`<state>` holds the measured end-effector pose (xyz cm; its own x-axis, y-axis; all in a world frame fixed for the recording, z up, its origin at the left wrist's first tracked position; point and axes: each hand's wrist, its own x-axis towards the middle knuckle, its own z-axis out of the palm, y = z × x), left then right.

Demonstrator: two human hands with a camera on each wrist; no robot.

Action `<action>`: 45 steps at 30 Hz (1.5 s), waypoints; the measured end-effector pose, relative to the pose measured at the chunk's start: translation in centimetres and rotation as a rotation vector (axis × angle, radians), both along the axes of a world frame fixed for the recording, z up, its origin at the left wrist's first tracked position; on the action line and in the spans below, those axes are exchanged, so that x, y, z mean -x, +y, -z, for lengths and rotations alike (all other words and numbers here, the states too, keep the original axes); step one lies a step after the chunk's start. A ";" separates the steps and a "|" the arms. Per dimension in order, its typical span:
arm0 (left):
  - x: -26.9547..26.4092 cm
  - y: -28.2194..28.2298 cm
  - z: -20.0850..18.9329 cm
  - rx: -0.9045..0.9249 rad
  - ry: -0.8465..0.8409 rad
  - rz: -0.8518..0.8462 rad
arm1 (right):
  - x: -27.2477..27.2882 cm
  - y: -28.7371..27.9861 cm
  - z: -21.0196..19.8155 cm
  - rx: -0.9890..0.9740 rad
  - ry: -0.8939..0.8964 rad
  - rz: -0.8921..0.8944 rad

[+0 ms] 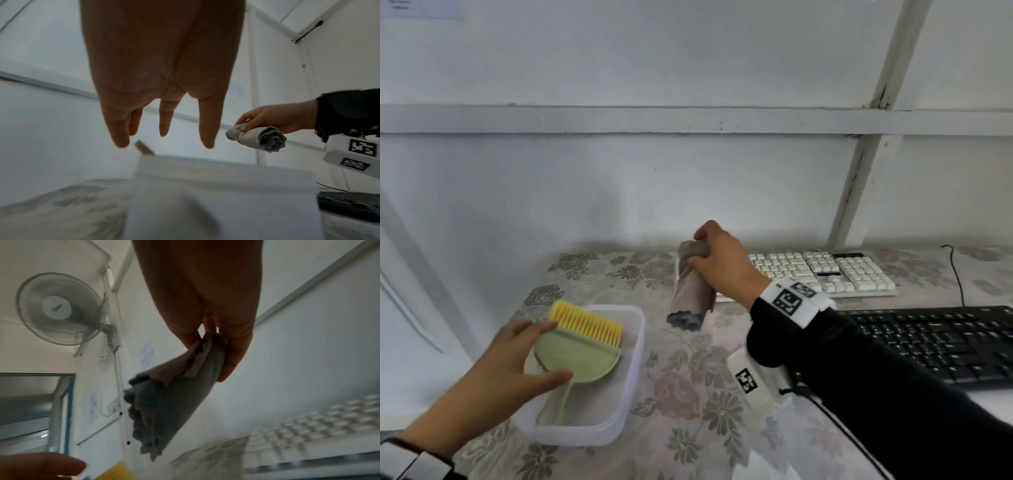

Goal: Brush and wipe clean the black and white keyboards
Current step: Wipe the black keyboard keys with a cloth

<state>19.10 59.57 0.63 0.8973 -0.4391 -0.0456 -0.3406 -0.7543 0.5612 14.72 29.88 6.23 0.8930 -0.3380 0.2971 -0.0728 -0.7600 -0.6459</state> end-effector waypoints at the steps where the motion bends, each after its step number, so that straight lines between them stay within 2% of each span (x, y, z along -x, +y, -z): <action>1: 0.4 -0.6 -0.5 0.045 -0.076 0.000 | 0.7 -1.8 0.0 0.008 0.016 0.033; 4: 2.5 -3.7 -2.7 0.141 -0.218 0.072 | 3.1 -7.1 0.3 0.015 0.065 0.116; 9: 6.5 -11.2 -4.1 0.261 -0.201 0.261 | 7.8 -13.8 1.5 0.009 0.189 0.145; 11: 7.9 -14.8 -3.9 0.225 -0.183 0.344 | 9.1 -16.1 2.6 0.013 0.258 0.150; 14: 9.4 -20.1 -2.8 0.071 -0.123 0.422 | 10.5 -19.0 4.0 -0.008 0.308 0.163; 18: 10.7 -25.0 -1.0 -0.101 0.017 0.462 | 11.5 -21.0 5.6 0.109 0.436 0.081; 23: 11.2 -27.9 0.2 -0.257 0.111 0.433 | 12.2 -21.4 6.4 0.328 0.626 -0.042; 26: 10.6 -28.1 1.7 -0.233 0.215 0.413 | 12.7 -21.0 6.1 0.455 0.720 -0.128; 28: 10.2 -27.9 2.3 -0.195 0.252 0.417 | 12.6 -20.8 6.3 0.474 0.773 -0.150; 34: 10.1 -28.2 2.1 -0.177 0.294 0.427 | 11.6 -20.6 5.9 0.364 0.685 -0.122; 38: 10.6 -28.9 1.5 -0.136 0.283 0.451 | 9.7 -18.7 5.1 0.274 0.587 -0.175; 42: 10.6 -28.7 1.6 -0.126 0.286 0.429 | 7.9 -15.5 5.4 0.382 0.622 -0.326; 45: 10.6 -28.6 1.6 -0.131 0.256 0.433 | 7.3 -14.1 6.3 0.511 0.701 -0.329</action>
